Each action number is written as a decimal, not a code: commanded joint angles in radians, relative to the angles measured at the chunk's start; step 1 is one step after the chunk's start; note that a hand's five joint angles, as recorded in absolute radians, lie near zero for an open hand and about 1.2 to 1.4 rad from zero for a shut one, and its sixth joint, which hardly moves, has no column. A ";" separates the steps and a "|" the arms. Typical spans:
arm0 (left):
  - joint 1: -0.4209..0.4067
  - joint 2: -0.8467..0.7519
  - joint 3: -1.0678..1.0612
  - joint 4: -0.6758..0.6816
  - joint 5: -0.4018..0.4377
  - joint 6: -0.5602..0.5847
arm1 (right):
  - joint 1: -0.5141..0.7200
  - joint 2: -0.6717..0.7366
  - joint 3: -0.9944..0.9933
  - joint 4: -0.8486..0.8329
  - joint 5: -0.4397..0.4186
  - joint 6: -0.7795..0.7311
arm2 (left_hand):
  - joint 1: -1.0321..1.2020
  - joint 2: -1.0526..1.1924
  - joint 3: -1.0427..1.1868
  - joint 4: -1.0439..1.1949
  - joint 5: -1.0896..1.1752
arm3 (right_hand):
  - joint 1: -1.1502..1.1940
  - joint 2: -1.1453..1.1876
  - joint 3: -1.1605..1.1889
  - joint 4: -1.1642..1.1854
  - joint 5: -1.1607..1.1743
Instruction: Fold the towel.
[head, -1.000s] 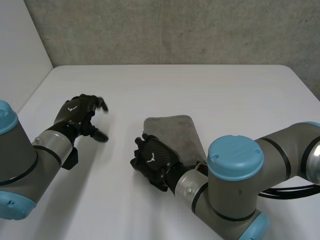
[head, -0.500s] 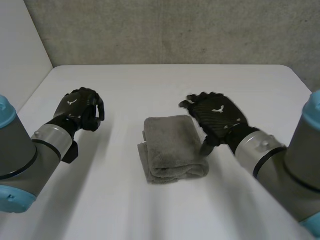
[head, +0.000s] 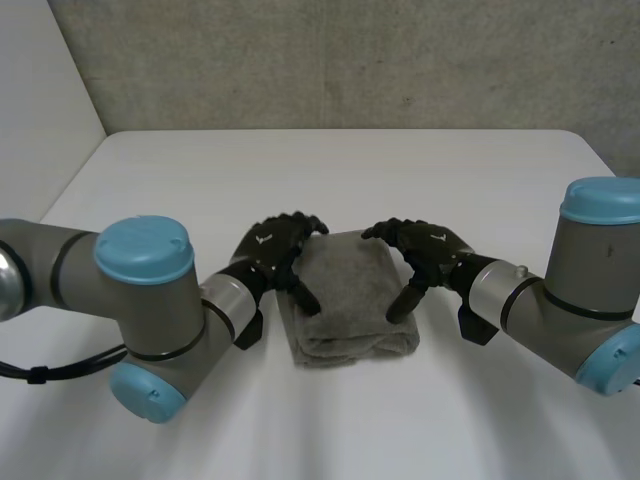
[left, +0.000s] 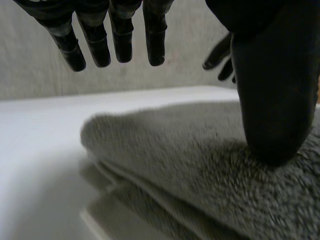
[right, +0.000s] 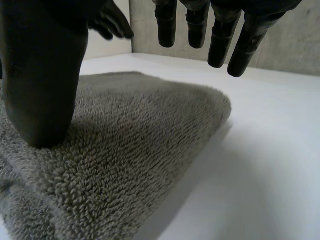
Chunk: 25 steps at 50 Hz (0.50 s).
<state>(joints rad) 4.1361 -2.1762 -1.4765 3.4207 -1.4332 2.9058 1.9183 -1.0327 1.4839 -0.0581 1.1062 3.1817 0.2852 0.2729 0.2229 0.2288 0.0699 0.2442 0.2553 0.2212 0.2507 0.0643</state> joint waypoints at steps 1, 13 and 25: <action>0.000 -0.050 0.005 -0.060 0.002 0.004 | 0.001 0.080 -0.036 0.001 0.017 0.000 | -0.075 -0.062 -0.048 -0.054 -0.034 | -0.070 -0.081 -0.047 -0.076 -0.064; 0.004 -0.050 -0.031 -0.060 -0.007 0.024 | 0.027 0.120 -0.054 0.001 0.027 -0.009 | -0.075 -0.062 -0.048 -0.054 -0.034 | -0.070 -0.081 -0.047 -0.076 -0.064; 0.010 -0.030 -0.030 -0.064 -0.010 0.056 | 0.044 0.108 -0.051 0.007 0.044 -0.025 | -0.075 -0.062 -0.048 -0.054 -0.034 | -0.070 -0.081 -0.047 -0.076 -0.064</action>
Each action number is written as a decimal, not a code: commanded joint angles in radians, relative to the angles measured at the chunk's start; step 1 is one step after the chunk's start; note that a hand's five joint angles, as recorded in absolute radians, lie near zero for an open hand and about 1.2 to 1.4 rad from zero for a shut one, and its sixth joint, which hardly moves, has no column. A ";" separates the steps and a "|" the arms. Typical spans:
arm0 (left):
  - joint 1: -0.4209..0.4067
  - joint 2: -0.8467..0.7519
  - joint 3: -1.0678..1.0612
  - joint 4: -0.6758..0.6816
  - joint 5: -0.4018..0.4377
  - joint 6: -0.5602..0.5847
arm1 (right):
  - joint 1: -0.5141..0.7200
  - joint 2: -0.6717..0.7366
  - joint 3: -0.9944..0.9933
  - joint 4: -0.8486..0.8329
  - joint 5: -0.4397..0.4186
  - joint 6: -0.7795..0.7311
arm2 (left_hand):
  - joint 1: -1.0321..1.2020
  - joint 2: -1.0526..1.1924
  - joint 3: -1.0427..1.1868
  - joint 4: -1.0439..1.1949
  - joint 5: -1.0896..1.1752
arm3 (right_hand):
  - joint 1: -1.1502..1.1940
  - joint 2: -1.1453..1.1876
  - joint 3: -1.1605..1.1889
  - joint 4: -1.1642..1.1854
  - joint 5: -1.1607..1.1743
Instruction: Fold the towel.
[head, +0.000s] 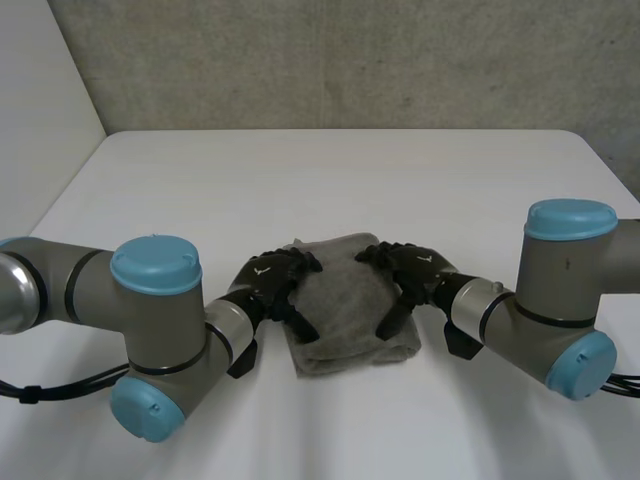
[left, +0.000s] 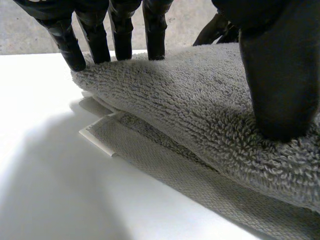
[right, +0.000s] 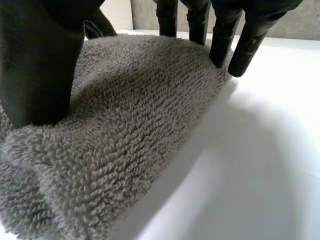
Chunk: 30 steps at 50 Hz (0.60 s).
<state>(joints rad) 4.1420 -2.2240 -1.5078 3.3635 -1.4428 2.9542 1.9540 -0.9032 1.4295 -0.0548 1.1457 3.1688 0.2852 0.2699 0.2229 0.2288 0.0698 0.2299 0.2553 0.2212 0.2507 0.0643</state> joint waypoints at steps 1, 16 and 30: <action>0.004 0.030 0.004 -0.012 0.002 0.009 | 0.008 -0.052 0.009 0.004 0.005 -0.021 | -0.080 -0.065 -0.048 -0.054 -0.040 | -0.055 -0.081 -0.047 -0.076 -0.064; 0.014 0.343 0.015 -0.131 -0.114 0.002 | 0.013 -0.385 0.054 -0.007 0.355 -0.032 | -0.092 -0.077 -0.048 -0.054 -0.051 | -0.055 -0.081 -0.047 -0.076 -0.064; 0.076 0.383 0.086 -0.280 -0.321 0.000 | 0.003 -0.510 0.035 0.006 0.431 -0.043 | -0.092 -0.077 -0.048 -0.054 -0.051 | -0.055 -0.081 -0.047 -0.076 -0.064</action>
<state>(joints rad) 4.1967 -1.8493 -1.4294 3.0945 -1.7879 2.9587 1.9675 -1.3858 1.4740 -0.0592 1.5904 3.1322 0.2673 0.2545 0.2230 0.2288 0.0588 0.2299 0.2553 0.2212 0.2507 0.0643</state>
